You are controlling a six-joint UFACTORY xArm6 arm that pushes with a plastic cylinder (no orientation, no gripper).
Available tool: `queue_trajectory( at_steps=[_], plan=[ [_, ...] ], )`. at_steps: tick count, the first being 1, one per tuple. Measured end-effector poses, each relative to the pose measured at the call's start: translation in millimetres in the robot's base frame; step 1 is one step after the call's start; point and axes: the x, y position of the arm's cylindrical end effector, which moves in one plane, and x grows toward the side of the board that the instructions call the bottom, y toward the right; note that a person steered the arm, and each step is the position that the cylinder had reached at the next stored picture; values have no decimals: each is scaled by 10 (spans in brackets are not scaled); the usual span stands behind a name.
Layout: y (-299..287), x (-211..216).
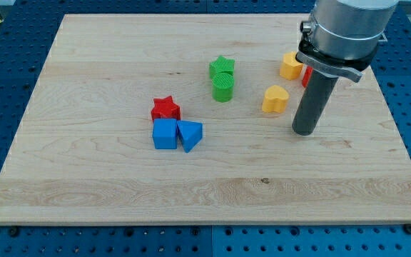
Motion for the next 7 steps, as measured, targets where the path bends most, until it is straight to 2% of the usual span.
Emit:
queue_trajectory(
  at_steps=[4, 7],
  plan=[
    [-148, -212],
    [91, -217]
  ],
)
